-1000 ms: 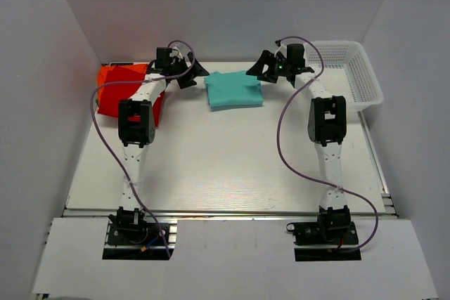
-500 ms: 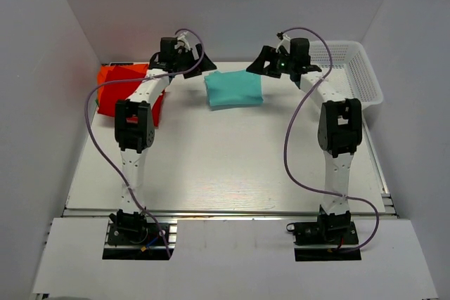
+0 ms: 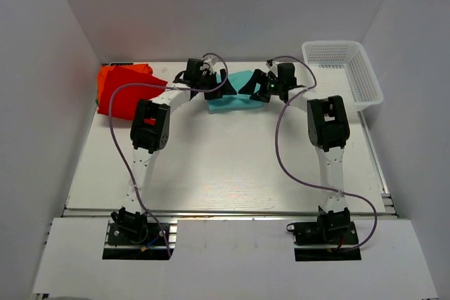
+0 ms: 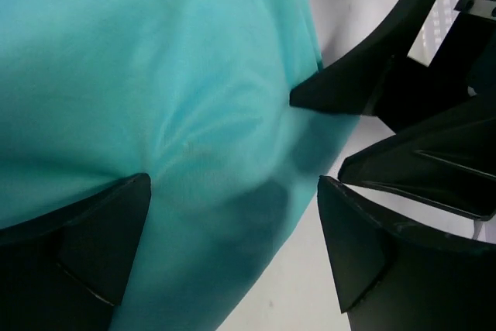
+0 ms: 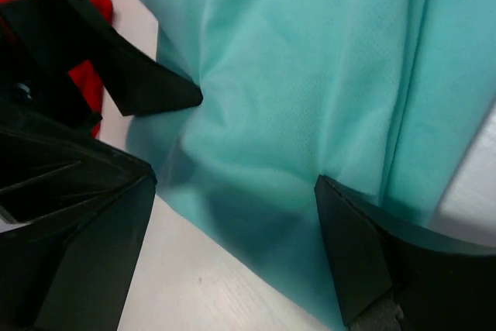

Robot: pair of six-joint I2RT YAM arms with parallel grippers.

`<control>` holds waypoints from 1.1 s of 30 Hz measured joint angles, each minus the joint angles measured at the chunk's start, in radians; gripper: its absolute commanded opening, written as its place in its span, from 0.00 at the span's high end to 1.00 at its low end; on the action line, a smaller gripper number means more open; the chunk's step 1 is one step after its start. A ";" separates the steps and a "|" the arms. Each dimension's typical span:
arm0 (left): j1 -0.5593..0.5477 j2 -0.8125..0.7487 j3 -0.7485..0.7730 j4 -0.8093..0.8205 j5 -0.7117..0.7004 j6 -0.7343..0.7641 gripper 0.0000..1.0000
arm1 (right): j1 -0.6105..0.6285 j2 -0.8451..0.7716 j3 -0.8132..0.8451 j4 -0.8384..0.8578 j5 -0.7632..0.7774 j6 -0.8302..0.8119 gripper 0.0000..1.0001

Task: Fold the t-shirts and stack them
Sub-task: Fold the long partially folded tshirt into a neat square

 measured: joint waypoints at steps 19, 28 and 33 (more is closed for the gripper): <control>-0.216 -1.198 -1.279 -0.113 -0.093 -0.003 0.00 | 0.148 -1.089 -1.203 -0.066 -0.086 -0.123 0.09; -0.199 -1.404 -1.280 -0.137 -0.373 -0.055 0.05 | 0.151 -1.295 -1.168 -0.155 0.051 -0.184 0.09; -0.187 -1.215 -1.282 -0.156 -0.423 -0.077 0.13 | 0.151 -1.099 -1.080 -0.125 0.094 -0.182 0.09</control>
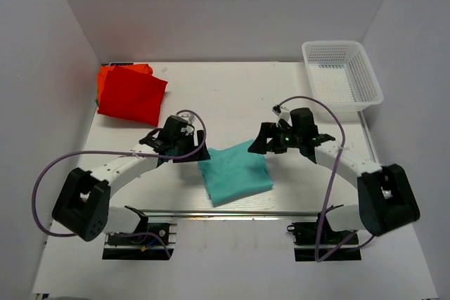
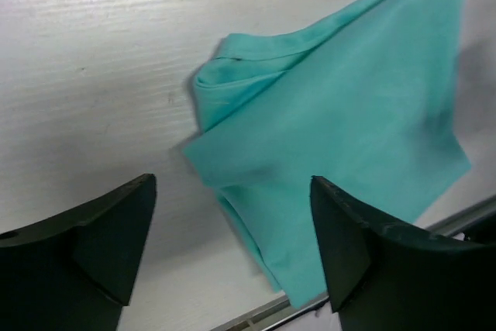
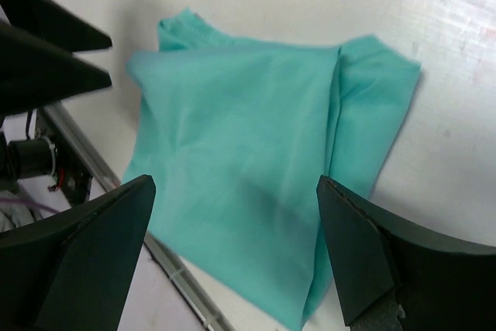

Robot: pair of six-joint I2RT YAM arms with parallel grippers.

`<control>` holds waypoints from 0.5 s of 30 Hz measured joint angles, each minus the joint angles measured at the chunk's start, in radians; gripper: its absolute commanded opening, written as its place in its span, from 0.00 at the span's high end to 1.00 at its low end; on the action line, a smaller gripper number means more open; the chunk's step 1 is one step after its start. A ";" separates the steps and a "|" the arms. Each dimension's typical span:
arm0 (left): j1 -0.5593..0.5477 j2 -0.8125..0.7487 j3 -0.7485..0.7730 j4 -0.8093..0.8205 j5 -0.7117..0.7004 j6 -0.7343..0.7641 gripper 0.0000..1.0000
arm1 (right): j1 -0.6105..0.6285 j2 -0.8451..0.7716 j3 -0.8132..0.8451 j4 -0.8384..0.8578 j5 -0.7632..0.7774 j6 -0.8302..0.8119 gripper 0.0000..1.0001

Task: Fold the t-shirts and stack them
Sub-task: Fold the long partially folded tshirt into a neat square

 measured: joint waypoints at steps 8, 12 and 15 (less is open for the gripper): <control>0.000 0.169 -0.026 0.051 0.006 -0.031 0.49 | 0.000 0.287 0.150 0.074 -0.028 -0.006 0.23; 0.000 0.208 -0.024 0.075 0.034 -0.037 0.72 | 0.000 0.390 0.186 0.095 -0.060 -0.002 0.31; 0.000 0.210 -0.025 0.087 0.055 -0.038 0.95 | 0.000 0.435 0.186 0.101 -0.089 0.003 0.37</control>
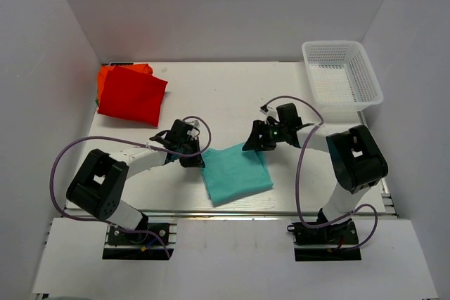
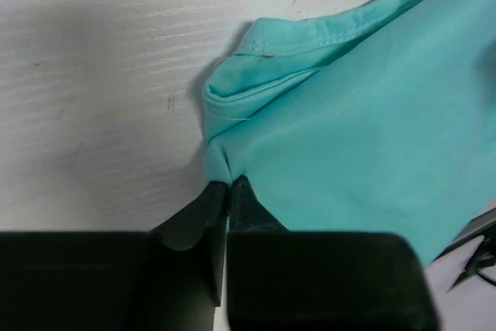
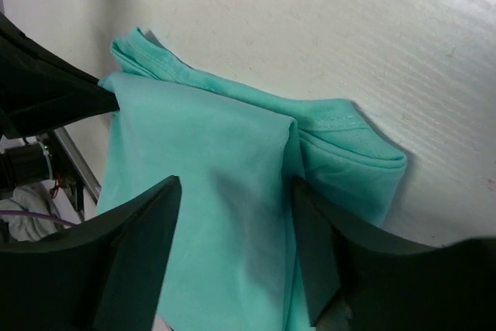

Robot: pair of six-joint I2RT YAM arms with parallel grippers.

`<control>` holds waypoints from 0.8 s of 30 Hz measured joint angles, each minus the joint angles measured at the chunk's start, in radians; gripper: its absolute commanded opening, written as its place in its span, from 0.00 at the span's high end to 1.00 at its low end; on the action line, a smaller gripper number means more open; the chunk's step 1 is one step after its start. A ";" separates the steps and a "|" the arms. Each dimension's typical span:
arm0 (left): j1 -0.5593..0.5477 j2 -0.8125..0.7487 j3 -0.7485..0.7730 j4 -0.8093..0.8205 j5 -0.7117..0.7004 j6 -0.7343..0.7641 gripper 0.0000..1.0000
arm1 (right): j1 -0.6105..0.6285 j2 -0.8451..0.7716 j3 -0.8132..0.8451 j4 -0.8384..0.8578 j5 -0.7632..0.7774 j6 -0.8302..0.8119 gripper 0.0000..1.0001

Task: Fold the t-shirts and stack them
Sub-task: Fold the long partially folded tshirt into a neat square

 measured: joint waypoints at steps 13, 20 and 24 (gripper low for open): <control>-0.011 -0.068 0.017 -0.010 0.026 0.052 1.00 | 0.001 -0.017 -0.004 0.043 -0.039 0.025 1.00; -0.013 -0.293 0.018 0.031 0.103 0.124 1.00 | 0.001 -0.304 -0.111 0.037 -0.006 0.029 1.00; -0.013 -0.315 0.023 0.077 0.146 0.153 1.00 | 0.000 -0.441 -0.168 0.036 0.044 0.050 1.00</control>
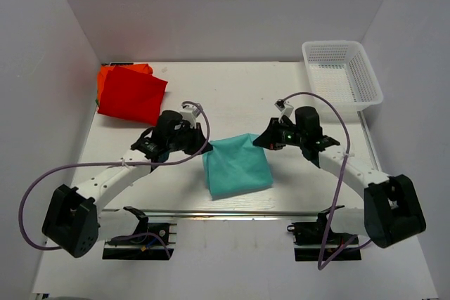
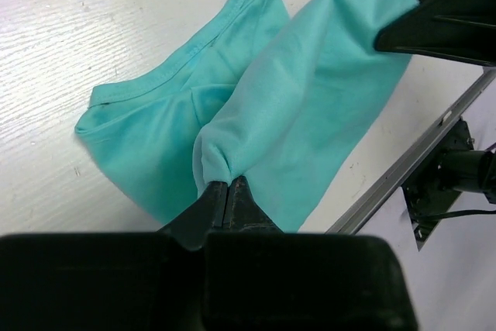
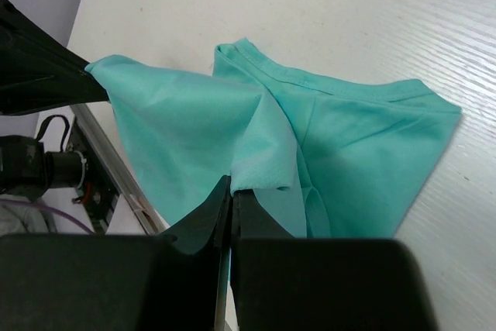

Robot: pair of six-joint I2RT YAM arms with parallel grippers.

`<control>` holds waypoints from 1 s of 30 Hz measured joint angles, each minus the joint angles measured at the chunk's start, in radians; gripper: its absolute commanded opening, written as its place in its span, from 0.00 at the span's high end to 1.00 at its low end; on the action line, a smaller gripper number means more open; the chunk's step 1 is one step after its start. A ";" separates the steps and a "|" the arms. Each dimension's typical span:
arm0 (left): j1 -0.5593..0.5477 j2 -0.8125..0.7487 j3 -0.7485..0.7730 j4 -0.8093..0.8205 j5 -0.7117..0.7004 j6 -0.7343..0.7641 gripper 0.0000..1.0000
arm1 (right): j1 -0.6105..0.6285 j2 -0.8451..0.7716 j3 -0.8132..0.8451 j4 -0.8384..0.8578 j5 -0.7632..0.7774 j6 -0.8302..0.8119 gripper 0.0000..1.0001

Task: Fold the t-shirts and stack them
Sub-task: Fold the long partially folded tshirt into a neat square

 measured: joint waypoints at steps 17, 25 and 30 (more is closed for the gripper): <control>0.014 0.301 0.136 -0.027 -0.212 -0.022 1.00 | -0.008 0.288 0.116 -0.016 0.111 -0.003 1.00; 0.016 0.403 0.201 -0.082 -0.342 -0.070 0.71 | -0.011 0.394 0.202 -0.016 0.110 -0.010 0.95; 0.027 0.490 0.288 -0.153 -0.407 -0.101 0.15 | -0.014 0.492 0.300 -0.049 0.109 -0.023 0.10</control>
